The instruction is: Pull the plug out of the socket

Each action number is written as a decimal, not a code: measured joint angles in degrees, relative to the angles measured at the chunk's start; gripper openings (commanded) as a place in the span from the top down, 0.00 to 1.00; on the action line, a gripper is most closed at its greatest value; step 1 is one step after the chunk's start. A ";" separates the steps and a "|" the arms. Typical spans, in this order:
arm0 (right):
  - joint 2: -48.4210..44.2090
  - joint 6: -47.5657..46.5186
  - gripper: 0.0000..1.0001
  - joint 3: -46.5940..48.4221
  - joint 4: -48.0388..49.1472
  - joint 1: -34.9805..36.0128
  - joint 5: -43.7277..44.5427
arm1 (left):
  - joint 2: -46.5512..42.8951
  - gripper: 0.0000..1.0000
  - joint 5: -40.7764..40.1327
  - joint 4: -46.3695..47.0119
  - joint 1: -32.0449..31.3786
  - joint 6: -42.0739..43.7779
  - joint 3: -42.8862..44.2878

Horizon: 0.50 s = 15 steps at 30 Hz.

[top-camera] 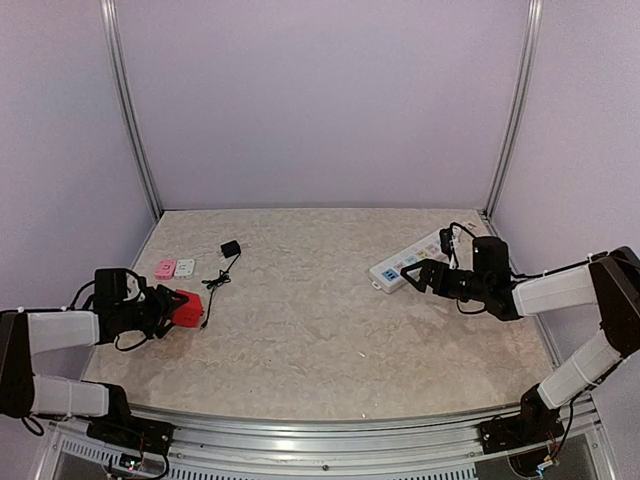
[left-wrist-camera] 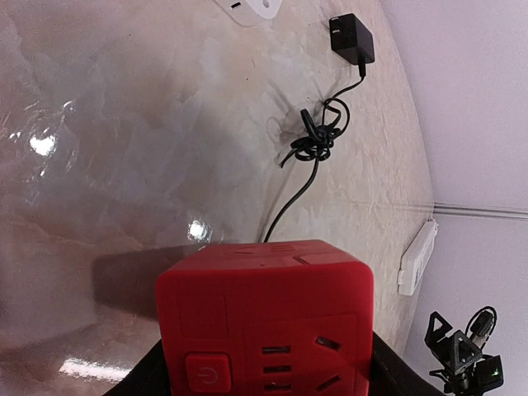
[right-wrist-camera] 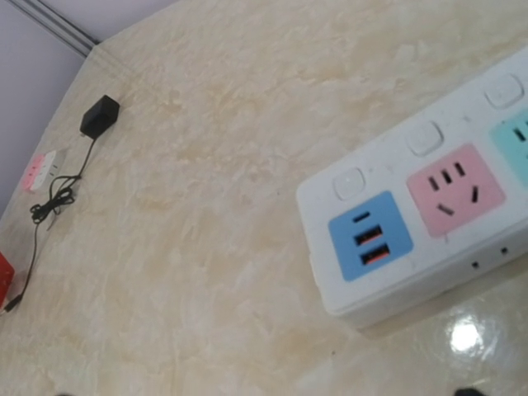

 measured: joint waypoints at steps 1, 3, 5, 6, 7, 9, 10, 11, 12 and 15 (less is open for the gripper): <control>0.11 0.07 0.00 -0.02 0.07 0.00 -0.02 | 0.11 0.31 0.09 0.02 0.24 0.04 0.00; 0.42 0.31 0.00 -0.02 0.46 0.00 -0.09 | 0.61 0.23 0.20 0.04 0.63 0.20 0.00; 0.70 0.44 0.00 -0.02 0.83 0.00 -0.17 | 1.03 0.15 0.20 0.07 1.07 0.42 -0.07; 0.83 0.46 0.00 -0.02 0.98 0.00 -0.22 | 1.07 0.13 0.20 0.20 1.29 0.42 -0.22; 1.01 0.48 0.00 -0.02 1.25 0.00 -0.33 | 1.07 0.12 0.20 0.39 1.57 0.48 -0.46; 1.29 0.48 0.00 -0.02 1.44 0.00 -0.48 | 1.07 0.11 0.17 0.31 1.99 0.63 -0.76; 1.40 0.48 0.00 -0.02 1.46 0.00 -0.55 | 1.05 0.11 0.13 0.24 2.23 0.70 -0.90; 1.46 0.48 0.00 -0.02 1.46 0.00 -0.57 | 1.01 0.11 0.04 0.15 2.43 0.74 -0.94; 1.51 0.48 0.00 -0.02 1.46 0.00 -0.59 | 0.85 0.11 -0.17 -0.11 2.58 0.83 -0.96; 1.51 0.57 0.00 -0.02 1.51 0.00 -0.59 | -1.20 0.10 -1.84 -2.16 2.75 1.07 -0.96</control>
